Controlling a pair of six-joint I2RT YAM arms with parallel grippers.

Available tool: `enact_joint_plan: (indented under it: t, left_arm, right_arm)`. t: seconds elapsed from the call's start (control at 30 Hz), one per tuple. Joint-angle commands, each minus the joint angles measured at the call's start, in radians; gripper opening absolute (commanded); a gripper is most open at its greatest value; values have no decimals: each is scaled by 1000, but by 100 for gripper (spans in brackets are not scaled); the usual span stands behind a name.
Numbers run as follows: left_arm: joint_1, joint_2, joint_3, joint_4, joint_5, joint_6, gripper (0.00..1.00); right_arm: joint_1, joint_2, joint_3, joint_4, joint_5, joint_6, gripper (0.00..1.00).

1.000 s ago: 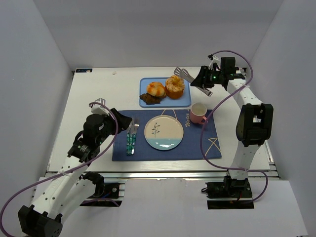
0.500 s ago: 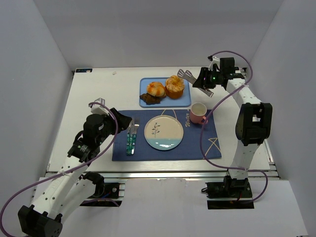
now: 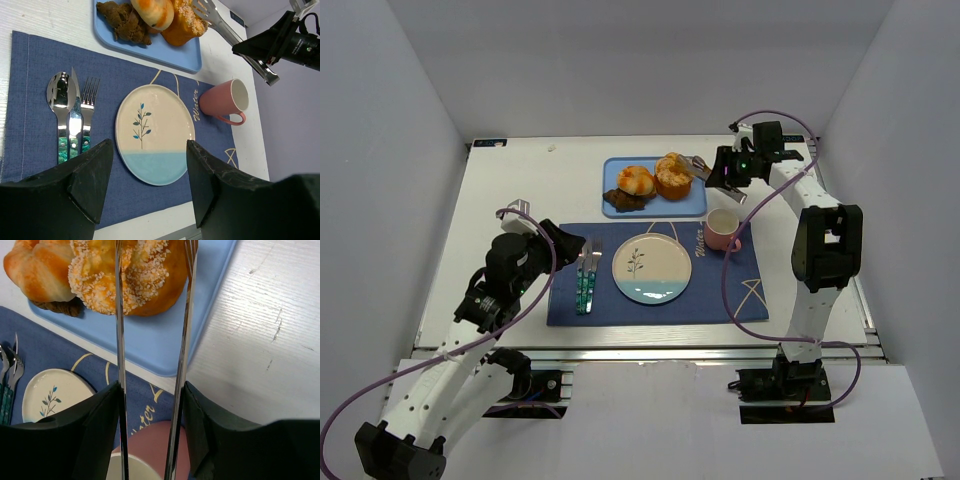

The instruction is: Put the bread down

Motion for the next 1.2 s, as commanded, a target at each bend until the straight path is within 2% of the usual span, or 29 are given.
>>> enact_joint_plan:
  t: [0.0,0.13,0.23,0.37,0.47,0.63,0.9,1.1,1.17]
  left_arm:
    - [2,-12,7,-3,-15,-2,70]
    - [2,-12,10,-5,-16,-1,70]
    - [2,-15,7,-2,-16,-2,70]
    - [2,-14,11,-3,-16,-2,70]
    - [2,-14,19,-10,-19,-1,70]
    - [2,-14,30,-16,-21,1,69]
    - [2,-5,48,-13,-21,5,70]
    - [2,-11,59,-19,-33,13,70]
    - [2,-15,59,-23,-38,16,70]
  right_arm:
    - [-3,-15,41,-11,22,-22,56]
    - [-1,-20,37,-22,15,-19,53]
    - [-3,-23,35,-20,1,-5,46]
    - [-3,-31,37,6,-37,41,23]
    - [-3,-40,55,26,-44,69,13]
    - [-26,-55,104,80,-59,133,10]
    - [-55,-116,132,115,-177,185,9]
    - [-49,-263,-18,19,-392,78,8]
    - [-33,-308,-66,-58,-433,-27,7]
